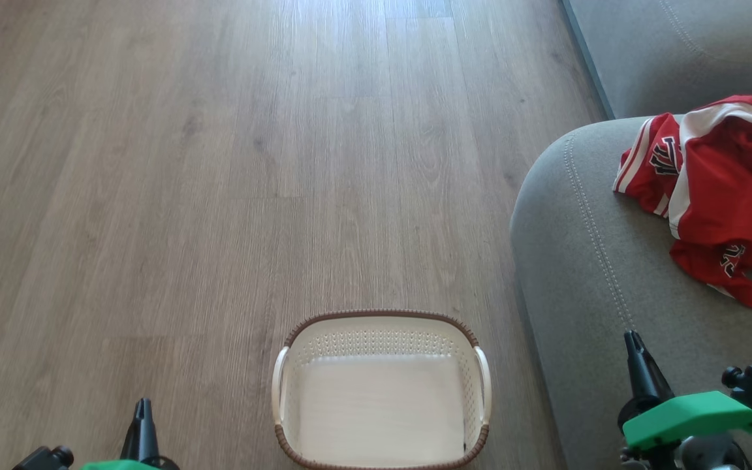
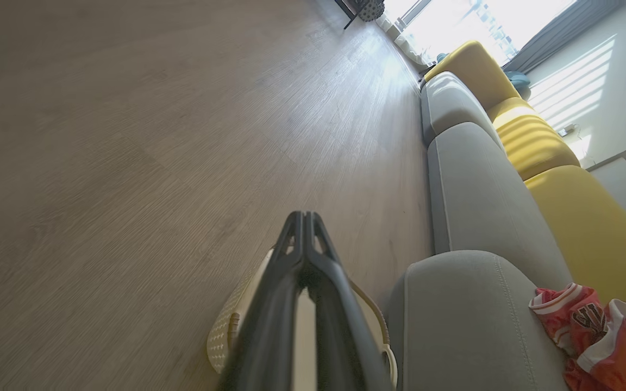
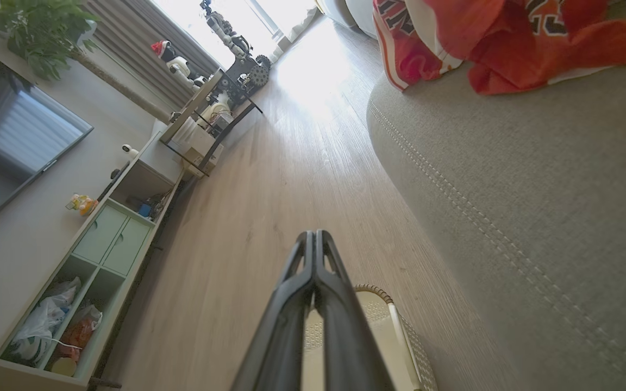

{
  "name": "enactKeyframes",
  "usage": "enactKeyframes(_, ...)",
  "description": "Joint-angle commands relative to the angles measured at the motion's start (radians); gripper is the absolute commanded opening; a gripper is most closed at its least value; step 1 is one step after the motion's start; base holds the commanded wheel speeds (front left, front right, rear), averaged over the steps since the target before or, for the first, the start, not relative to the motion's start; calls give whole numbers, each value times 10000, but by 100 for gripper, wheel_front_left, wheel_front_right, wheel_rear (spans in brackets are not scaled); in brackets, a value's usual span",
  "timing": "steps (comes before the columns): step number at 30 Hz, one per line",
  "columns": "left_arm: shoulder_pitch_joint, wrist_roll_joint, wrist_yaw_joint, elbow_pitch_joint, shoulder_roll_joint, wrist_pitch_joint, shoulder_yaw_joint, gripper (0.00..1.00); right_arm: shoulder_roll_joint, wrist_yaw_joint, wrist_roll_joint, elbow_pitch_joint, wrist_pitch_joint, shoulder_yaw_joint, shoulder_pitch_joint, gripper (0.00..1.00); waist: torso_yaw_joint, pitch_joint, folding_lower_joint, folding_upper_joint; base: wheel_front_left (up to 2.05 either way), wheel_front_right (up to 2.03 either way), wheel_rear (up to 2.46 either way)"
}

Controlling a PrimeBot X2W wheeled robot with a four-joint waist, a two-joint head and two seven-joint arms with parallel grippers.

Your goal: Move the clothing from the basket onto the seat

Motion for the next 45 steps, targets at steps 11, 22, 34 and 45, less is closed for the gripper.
enactKeyframes(11, -664, -1147, -294, -483, -135, 354, 743, 0, -73, -2, 1523, -374, 292, -33, -749, 0, -65, 45, 0, 0, 0, 0, 0)
enactKeyframes(22, -825, -2114, -494, -610, -300, 670, 1127, 0, -102, -2, 2812, -382, 533, -79, -935, 0, -125, 87, 0, 0, 0, 0, 0)
enactKeyframes(34, -1001, -3166, -713, -748, -479, 1015, 1545, 0, -143, -3, 4224, -392, 785, -117, -1136, 0, -191, 132, 0, 0, 0, 0, 0)
enactKeyframes(45, -1163, -4133, -914, -875, -643, 1332, 1930, 0, -190, -3, 5534, -402, 1007, -139, -1320, 0, -251, 174, 0, 0, 0, 0, 0)
